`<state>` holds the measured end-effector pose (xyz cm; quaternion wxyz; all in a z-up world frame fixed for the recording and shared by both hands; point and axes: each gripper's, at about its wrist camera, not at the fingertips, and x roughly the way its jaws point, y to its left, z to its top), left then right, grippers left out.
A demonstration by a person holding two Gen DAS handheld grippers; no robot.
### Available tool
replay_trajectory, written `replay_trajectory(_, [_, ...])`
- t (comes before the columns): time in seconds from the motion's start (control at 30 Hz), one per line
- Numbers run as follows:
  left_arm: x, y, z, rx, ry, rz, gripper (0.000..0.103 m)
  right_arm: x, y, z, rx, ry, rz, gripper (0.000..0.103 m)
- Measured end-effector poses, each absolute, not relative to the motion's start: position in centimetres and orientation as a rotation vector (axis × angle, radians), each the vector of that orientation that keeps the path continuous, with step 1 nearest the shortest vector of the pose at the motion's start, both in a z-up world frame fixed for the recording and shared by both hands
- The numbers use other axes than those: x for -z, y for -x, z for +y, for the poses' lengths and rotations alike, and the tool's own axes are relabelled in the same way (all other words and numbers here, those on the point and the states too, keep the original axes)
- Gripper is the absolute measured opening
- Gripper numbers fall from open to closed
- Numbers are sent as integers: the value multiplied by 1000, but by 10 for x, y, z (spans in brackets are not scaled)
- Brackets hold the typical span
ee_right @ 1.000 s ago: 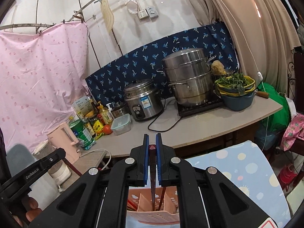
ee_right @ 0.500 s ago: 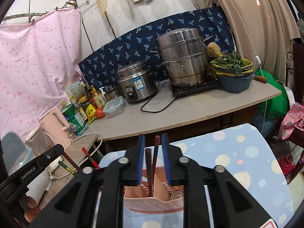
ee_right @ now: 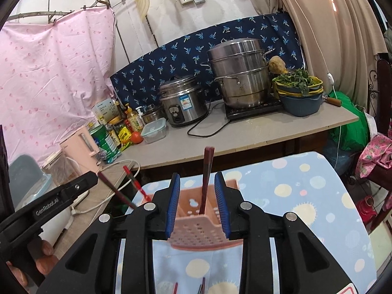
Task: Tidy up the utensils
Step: 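Open both tools to drop the chopsticks into the basket, then move both open tools back over the remaining utensils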
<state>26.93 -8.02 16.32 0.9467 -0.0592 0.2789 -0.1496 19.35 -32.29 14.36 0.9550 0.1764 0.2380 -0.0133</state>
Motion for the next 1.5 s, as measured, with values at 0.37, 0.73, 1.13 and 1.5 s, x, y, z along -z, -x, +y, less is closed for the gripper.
replay_trajectory(0.37, [-136,-222,-70,304,90,639,34,-114,-130,-304,14,-315,559,29])
replay_trajectory(0.73, [-73,-174,-47,269,45,767,34,-63,-76,-287,-9,-312,692,29])
replay_trajectory(1.13, [-18,-133,-29,222,1,861,34,-12,-32,-265,-25,-264,815,29])
replay_trajectory(1.5, [3,-116,-32,219,-26,910,34,20,-11,-241,-53,-225,899,29])
